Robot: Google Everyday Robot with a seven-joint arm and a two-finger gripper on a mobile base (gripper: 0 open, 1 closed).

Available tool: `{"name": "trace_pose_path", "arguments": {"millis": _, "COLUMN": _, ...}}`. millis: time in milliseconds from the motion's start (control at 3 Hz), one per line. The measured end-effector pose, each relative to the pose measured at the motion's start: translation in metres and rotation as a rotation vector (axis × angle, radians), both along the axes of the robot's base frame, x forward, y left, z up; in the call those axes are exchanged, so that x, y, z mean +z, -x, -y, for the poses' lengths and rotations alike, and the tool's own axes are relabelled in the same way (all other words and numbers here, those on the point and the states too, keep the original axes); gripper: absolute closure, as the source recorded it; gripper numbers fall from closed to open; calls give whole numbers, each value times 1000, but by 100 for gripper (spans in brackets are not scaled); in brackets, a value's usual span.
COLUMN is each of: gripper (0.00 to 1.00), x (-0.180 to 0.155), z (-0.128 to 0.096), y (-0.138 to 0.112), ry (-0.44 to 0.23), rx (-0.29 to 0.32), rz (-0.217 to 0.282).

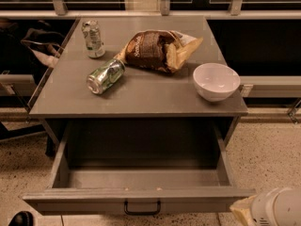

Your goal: Close top drawer

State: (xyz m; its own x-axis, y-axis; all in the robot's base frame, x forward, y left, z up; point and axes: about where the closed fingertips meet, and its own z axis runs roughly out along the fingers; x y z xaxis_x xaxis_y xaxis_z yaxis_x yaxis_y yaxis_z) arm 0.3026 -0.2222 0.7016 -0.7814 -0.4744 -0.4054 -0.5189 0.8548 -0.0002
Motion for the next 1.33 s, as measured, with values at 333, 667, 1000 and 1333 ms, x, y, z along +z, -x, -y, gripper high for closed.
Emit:
{"name": "trace_pose_path", "arguments": {"millis": 333, "gripper": 100, "x": -12, "z": -2, "y": 2, "ry": -4, "rx": -11, "rz": -25}}
{"name": "trace_pose_path", "arguments": {"millis": 667, "gripper": 100, "x": -22, "z": -5, "y": 8, "ry": -6, "rx": -12, "rz": -47}}
{"name": "trace_pose_path", "arguments": {"millis": 1000, "gripper": 100, "x": -27, "z": -7, "y": 12, "ry": -11, "rx": -8, "rz": -59}}
{"name": "trace_pose_path", "arguments": {"millis": 1333, "gripper": 100, "x": -27, "z": -17, "y": 2, "ry": -9, "rx": 34, "rz": -48}}
